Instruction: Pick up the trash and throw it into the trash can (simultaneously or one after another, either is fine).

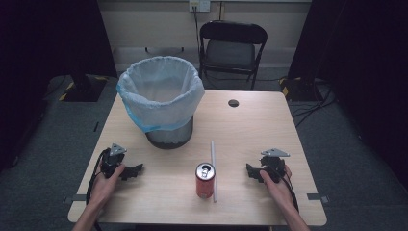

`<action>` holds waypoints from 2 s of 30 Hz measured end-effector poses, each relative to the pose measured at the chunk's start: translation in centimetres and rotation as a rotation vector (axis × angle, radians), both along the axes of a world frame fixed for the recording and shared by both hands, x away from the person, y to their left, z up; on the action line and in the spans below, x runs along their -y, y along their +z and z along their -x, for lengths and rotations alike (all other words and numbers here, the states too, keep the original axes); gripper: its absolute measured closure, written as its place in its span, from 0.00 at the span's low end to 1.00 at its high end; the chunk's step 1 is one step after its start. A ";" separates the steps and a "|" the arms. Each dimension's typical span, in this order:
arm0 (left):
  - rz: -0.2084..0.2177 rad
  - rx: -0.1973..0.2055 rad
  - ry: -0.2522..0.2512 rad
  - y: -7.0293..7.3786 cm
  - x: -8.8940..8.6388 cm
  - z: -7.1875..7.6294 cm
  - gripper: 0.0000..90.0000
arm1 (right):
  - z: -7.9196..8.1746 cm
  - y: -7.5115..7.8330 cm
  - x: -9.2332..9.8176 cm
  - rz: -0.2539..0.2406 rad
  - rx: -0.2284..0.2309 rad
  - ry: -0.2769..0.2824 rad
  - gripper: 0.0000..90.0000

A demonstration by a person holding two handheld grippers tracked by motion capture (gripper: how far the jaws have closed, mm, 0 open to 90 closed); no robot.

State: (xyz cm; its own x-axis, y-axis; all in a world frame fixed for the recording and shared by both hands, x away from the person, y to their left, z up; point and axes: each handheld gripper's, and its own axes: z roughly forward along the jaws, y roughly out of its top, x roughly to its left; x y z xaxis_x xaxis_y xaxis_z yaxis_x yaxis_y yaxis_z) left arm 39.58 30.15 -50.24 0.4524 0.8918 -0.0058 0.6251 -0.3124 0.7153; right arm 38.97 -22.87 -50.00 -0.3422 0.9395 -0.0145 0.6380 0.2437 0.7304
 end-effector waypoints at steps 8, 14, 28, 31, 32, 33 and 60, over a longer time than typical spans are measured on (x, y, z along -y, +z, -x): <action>0.004 0.005 0.003 0.0 0.0 0.1 0.01 | 0.0 0.0 0.0 0.000 -0.001 0.000 0.11; -0.001 0.015 -0.021 0.1 -0.1 0.2 0.05 | 0.0 0.0 0.0 0.000 -0.001 0.001 0.12; 0.131 0.072 -0.251 2.4 3.0 2.6 0.18 | -0.2 0.0 0.2 0.001 0.000 0.032 0.11; 0.121 0.088 -0.303 2.8 4.6 3.0 0.18 | -0.2 0.0 0.2 0.001 0.000 0.032 0.11; 0.125 0.082 -0.318 2.9 5.0 3.1 0.18 | -0.2 0.0 0.2 0.001 0.000 0.032 0.11; 0.125 0.082 -0.318 2.9 5.0 3.1 0.18 | -0.2 0.0 0.2 0.001 0.000 0.032 0.11; 0.284 0.066 -0.647 3.8 12.3 6.0 0.18 | -0.2 0.0 0.2 0.001 0.000 0.031 0.11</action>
State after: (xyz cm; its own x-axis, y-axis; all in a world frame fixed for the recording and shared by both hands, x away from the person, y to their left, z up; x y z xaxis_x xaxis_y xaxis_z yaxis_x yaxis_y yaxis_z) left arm 33.53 17.89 -46.45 0.8984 0.4119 -0.1524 0.3294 -0.4025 0.8541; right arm 39.15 -23.09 -50.00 -0.3716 0.9283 -0.0159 0.6301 0.2647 0.7300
